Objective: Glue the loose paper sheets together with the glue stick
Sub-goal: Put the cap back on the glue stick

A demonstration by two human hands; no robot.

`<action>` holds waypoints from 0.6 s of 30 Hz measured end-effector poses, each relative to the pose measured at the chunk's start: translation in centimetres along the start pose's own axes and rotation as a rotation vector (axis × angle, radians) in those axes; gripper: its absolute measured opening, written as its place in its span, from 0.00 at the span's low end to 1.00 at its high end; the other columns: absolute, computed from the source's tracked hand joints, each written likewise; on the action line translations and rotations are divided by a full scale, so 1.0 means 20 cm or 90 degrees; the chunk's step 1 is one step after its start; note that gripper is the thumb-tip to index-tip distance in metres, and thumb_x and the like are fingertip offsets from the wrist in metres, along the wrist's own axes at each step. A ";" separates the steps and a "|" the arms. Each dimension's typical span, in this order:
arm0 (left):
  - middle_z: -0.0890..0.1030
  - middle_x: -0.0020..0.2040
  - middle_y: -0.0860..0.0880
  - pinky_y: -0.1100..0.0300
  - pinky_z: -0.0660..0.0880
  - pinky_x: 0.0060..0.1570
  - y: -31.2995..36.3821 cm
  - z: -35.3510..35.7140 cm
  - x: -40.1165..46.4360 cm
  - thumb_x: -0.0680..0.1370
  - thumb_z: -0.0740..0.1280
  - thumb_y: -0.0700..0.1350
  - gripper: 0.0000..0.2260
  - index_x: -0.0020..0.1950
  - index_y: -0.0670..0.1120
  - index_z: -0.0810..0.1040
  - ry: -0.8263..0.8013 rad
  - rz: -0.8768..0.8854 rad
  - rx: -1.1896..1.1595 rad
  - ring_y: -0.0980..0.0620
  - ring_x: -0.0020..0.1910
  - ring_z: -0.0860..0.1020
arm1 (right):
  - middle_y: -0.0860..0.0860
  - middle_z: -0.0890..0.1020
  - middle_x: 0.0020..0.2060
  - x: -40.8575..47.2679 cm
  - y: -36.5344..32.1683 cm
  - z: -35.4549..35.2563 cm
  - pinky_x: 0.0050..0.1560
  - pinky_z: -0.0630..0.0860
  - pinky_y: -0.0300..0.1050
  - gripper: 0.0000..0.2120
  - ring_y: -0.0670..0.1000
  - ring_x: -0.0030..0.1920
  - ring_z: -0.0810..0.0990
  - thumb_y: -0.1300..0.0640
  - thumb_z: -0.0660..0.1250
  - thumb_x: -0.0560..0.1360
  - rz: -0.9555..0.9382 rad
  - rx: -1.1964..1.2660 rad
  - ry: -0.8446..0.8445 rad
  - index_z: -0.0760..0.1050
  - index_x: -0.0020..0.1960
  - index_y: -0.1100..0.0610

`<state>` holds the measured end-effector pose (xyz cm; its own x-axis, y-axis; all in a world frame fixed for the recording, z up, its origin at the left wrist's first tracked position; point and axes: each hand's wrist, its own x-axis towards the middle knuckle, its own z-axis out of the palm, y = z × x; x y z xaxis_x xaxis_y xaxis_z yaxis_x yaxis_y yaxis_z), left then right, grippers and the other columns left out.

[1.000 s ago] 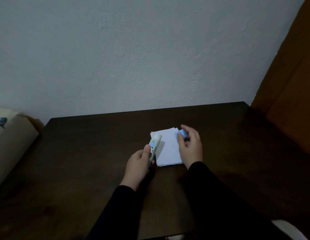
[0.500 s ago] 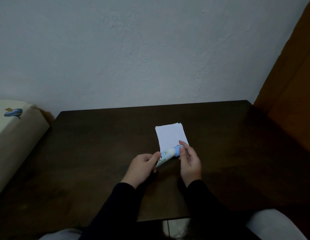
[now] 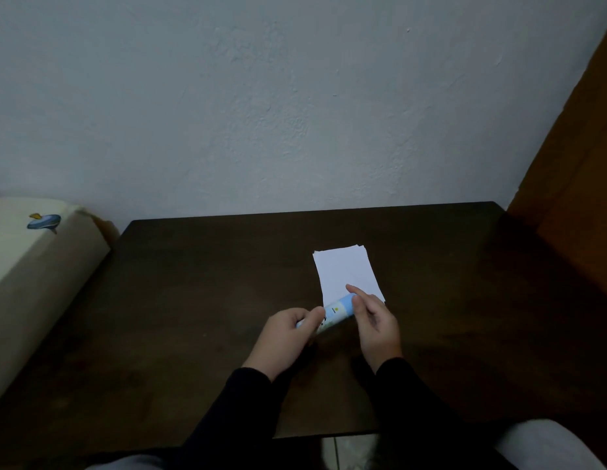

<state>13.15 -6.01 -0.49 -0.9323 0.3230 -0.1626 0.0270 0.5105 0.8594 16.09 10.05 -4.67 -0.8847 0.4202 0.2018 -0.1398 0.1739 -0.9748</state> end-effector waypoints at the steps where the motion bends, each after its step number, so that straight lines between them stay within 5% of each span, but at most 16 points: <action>1: 0.80 0.37 0.41 0.57 0.69 0.37 0.00 -0.01 0.00 0.78 0.61 0.62 0.26 0.41 0.39 0.79 -0.003 -0.006 -0.001 0.53 0.33 0.75 | 0.39 0.79 0.52 -0.01 0.00 0.00 0.55 0.74 0.37 0.10 0.38 0.57 0.76 0.57 0.59 0.81 0.001 0.006 -0.009 0.76 0.57 0.46; 5: 0.76 0.29 0.51 0.59 0.68 0.34 0.02 -0.03 -0.01 0.79 0.60 0.61 0.23 0.34 0.46 0.77 0.006 -0.004 0.011 0.56 0.28 0.72 | 0.40 0.78 0.53 -0.01 -0.01 -0.01 0.53 0.74 0.32 0.10 0.38 0.56 0.76 0.58 0.59 0.81 -0.005 -0.018 -0.039 0.75 0.58 0.48; 8: 0.80 0.35 0.49 0.56 0.73 0.38 0.01 -0.02 -0.03 0.78 0.62 0.61 0.19 0.39 0.48 0.80 0.015 0.018 0.009 0.54 0.34 0.77 | 0.39 0.79 0.49 -0.01 -0.01 -0.01 0.51 0.75 0.32 0.08 0.37 0.55 0.77 0.56 0.61 0.80 0.003 -0.039 -0.049 0.77 0.57 0.51; 14: 0.82 0.39 0.53 0.65 0.73 0.37 -0.01 -0.04 -0.05 0.77 0.65 0.59 0.13 0.44 0.52 0.83 0.020 0.071 0.004 0.57 0.39 0.78 | 0.44 0.82 0.39 -0.01 -0.04 0.00 0.40 0.75 0.30 0.06 0.39 0.43 0.81 0.55 0.68 0.76 0.056 -0.020 -0.019 0.79 0.41 0.51; 18: 0.76 0.28 0.55 0.67 0.67 0.31 0.00 -0.05 -0.04 0.78 0.63 0.59 0.19 0.32 0.51 0.77 0.007 0.050 -0.019 0.59 0.29 0.73 | 0.46 0.82 0.47 -0.01 -0.04 0.00 0.46 0.78 0.36 0.05 0.45 0.50 0.81 0.51 0.65 0.76 0.050 0.052 -0.046 0.78 0.50 0.48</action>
<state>13.42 -7.11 0.10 -0.9317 0.3522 -0.0887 0.0897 0.4598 0.8835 16.42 9.87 -3.99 -0.9234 0.3646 0.1202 -0.1019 0.0692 -0.9924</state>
